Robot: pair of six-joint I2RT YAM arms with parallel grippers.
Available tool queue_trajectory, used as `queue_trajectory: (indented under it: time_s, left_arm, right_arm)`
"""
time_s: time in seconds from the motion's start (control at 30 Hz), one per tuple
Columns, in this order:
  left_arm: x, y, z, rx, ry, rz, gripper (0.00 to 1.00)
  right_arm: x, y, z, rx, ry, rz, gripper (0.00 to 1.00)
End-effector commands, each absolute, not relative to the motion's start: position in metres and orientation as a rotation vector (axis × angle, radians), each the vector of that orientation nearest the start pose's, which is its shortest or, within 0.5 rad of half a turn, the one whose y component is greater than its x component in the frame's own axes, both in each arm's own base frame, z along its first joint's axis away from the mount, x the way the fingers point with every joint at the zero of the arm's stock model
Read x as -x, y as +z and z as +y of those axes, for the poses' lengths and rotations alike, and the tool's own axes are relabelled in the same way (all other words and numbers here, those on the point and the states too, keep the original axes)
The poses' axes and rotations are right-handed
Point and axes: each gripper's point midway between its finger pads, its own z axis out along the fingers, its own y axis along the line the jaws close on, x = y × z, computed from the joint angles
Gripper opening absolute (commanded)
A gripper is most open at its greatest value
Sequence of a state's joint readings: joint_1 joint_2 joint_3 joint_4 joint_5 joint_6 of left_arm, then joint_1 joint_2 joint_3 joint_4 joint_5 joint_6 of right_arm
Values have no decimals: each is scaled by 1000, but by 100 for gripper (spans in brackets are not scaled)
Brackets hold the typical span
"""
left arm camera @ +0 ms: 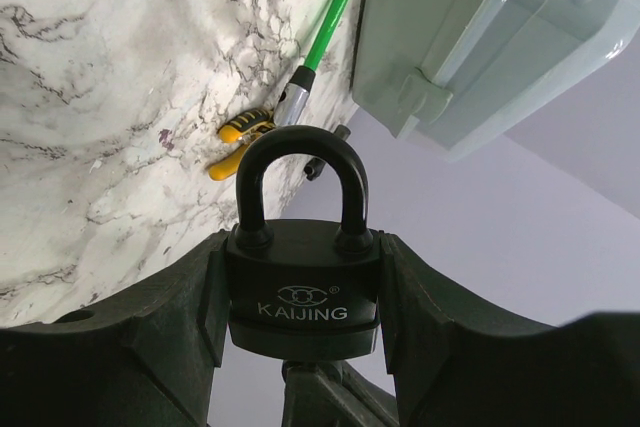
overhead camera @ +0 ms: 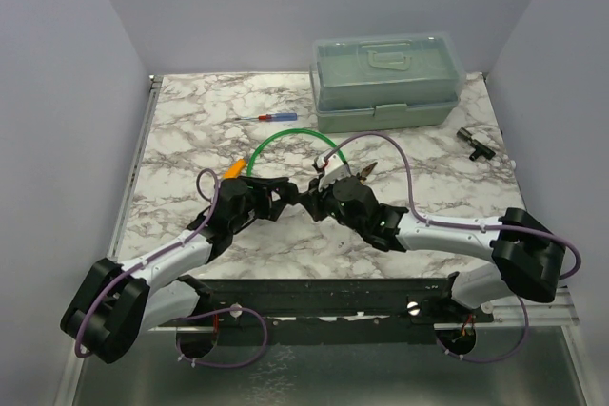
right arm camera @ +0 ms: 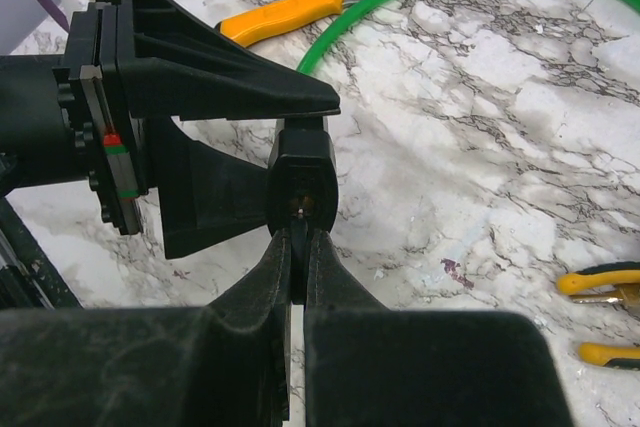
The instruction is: Unlock with the key
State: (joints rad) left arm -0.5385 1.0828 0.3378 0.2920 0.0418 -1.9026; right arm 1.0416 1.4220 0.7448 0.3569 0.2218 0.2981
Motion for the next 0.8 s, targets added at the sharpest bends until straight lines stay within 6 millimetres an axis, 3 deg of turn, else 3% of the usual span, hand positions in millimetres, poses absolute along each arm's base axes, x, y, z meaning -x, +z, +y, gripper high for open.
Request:
queue_trajectory:
  time_s: [0.0, 0.43, 0.77]
  left_arm:
    - [-269, 192, -248, 1302, -1707, 1890, 0]
    - [-268, 196, -250, 1271, -1718, 1897, 0]
    - [-266, 200, -253, 1215, -1720, 1917, 0]
  right_arm:
    - [-245, 145, 368, 559, 692, 1861, 0]
    - [-251, 145, 373, 539, 687, 1856, 0]
    - [-252, 145, 369, 398, 734, 1883, 0]
